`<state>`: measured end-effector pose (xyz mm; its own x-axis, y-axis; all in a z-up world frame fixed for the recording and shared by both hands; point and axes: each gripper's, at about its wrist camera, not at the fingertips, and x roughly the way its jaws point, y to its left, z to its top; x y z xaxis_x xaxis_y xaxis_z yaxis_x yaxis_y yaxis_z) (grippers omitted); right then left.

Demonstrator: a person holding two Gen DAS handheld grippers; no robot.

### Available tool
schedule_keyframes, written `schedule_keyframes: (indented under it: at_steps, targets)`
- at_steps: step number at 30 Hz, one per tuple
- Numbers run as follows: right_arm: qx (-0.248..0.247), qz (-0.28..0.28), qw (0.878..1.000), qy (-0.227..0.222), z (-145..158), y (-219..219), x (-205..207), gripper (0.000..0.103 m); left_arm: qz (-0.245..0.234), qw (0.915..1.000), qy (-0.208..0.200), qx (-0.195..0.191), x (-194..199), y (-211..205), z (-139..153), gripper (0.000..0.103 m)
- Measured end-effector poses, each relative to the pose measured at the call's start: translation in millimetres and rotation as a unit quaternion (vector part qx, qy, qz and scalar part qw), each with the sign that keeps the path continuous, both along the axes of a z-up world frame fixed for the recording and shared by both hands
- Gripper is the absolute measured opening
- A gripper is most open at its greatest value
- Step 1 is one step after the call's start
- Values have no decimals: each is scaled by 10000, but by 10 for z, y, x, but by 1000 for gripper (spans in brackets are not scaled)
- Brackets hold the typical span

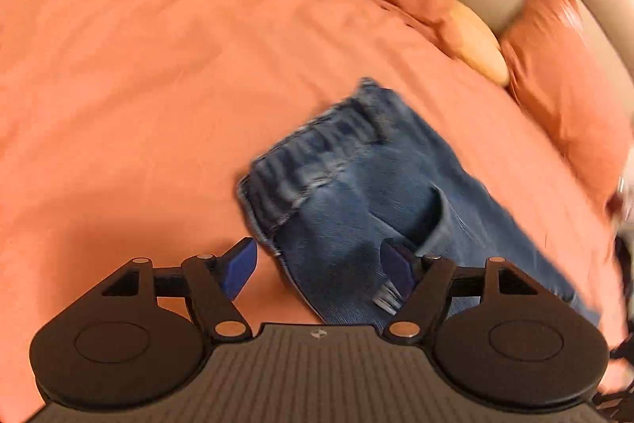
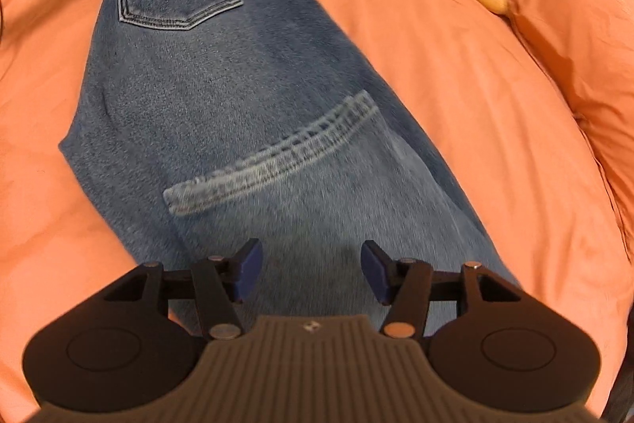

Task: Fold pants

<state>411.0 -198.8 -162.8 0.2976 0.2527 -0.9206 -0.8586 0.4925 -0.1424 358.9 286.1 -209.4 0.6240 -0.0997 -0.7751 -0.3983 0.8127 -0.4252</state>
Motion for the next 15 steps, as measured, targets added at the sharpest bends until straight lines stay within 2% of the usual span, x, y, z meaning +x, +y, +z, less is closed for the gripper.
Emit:
schedule_keyframes:
  at_steps: [2,6,10,13,15]
  targets:
    - [-150,183,9997,76,-68,85,98,44,188,9988,-65,-440,9,97,-160,85]
    - [-256,518,9981,194,-195,287,239,43,445,9928,-260,-1084,63,200,-377,88]
    - [-291,783,9960,318,-321,466,288,44,506,9909,-449,-1163,137,216,-476,88]
    - [-346,699,9956,511,-377,504,378,45,512,9908,-513,-1145,178,214,-510,89]
    - [-369,584,9956,630,-385,528,430,45,484,9911,-565,-1105,189,207,-527,81]
